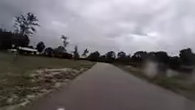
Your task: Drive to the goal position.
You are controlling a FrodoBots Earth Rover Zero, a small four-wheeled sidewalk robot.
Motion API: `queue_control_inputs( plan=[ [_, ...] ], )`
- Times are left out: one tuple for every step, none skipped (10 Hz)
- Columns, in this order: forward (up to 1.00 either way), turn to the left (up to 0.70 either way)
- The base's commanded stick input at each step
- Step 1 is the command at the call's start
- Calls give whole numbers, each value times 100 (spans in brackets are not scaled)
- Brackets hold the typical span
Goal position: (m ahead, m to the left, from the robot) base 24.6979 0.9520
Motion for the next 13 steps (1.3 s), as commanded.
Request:
queue_control_inputs(
  plan=[
    [84,3],
    [84,3],
    [84,3],
    [84,3],
    [84,3],
    [84,3],
    [84,3],
    [84,3],
    [84,3],
    [84,3],
    [84,3],
    [84,3],
    [84,3]
  ],
)
